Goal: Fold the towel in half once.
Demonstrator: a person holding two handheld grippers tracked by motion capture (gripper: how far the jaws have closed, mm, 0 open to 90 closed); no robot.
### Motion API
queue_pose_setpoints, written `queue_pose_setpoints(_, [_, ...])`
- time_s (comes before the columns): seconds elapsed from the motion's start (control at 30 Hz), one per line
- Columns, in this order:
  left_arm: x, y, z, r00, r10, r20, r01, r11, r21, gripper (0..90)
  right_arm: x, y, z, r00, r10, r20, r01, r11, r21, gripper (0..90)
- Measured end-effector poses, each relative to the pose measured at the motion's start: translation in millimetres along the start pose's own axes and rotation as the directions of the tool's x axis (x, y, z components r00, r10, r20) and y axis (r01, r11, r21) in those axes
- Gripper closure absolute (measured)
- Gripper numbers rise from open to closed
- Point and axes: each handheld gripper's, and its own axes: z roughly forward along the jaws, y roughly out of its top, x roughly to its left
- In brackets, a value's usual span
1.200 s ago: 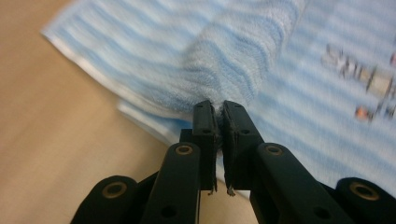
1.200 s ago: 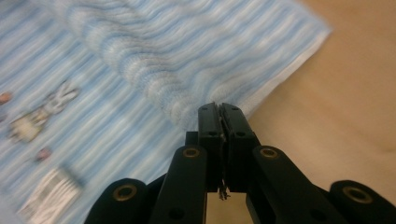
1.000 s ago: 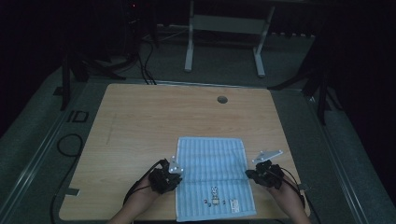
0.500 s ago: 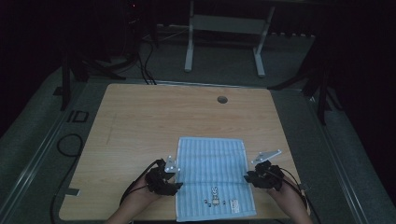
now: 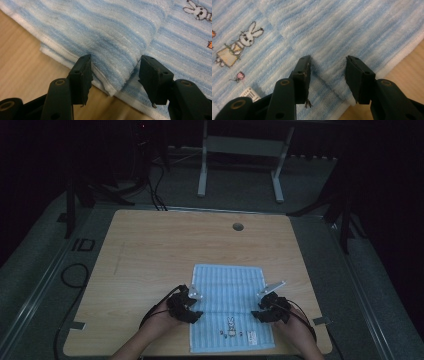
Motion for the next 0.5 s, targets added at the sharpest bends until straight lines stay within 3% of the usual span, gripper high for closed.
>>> queue_pose_setpoints(0.3, [20.1, 24.4, 14.2, 0.9994, 0.005, -0.033, -0.004, 0.9997, 0.022, 43.7, -22.7, 17.4, 8.9, 0.9989, 0.019, 0.044, -0.020, 1.000, 0.015, 50.8])
queue_pose_setpoints(0.5, [33.7, 27.0, 17.4, 0.9988, -0.025, -0.042, 0.026, 0.9996, 0.010, 43.1, -29.8, 25.1, 13.7, 0.9983, 0.039, 0.044, -0.039, 0.999, 0.003, 48.4])
